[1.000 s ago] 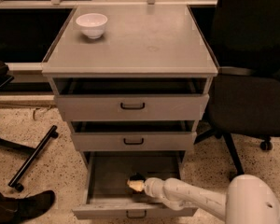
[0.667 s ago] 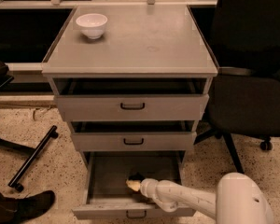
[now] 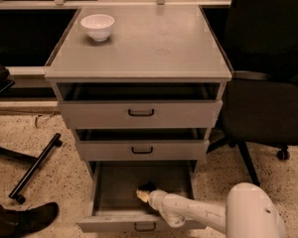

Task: Place sponge into bottom drawer

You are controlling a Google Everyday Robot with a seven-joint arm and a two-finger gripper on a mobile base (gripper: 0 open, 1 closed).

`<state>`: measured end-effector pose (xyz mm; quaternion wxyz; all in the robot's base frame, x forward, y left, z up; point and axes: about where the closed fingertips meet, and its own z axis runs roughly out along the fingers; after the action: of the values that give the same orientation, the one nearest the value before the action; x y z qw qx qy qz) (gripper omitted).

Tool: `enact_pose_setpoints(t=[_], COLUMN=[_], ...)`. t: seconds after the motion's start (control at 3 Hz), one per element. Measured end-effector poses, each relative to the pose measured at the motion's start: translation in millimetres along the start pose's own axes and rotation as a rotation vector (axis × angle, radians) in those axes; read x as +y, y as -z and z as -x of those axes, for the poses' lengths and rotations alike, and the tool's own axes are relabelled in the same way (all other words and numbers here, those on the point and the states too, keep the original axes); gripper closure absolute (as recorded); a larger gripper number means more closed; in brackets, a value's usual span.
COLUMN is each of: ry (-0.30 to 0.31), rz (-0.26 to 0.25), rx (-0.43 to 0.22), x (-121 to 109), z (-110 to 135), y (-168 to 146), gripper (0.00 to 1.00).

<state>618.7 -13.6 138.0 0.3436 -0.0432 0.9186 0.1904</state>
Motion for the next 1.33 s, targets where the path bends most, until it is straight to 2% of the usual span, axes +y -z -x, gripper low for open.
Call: enact_pose_setpoints(t=[0.33, 1.33], ry=[0.000, 0.000], rz=[0.000, 0.000], rx=[0.000, 0.000], x=[0.0, 0.1], z=[0.0, 0.0], y=[0.0, 0.0], gripper=[0.79, 0.10])
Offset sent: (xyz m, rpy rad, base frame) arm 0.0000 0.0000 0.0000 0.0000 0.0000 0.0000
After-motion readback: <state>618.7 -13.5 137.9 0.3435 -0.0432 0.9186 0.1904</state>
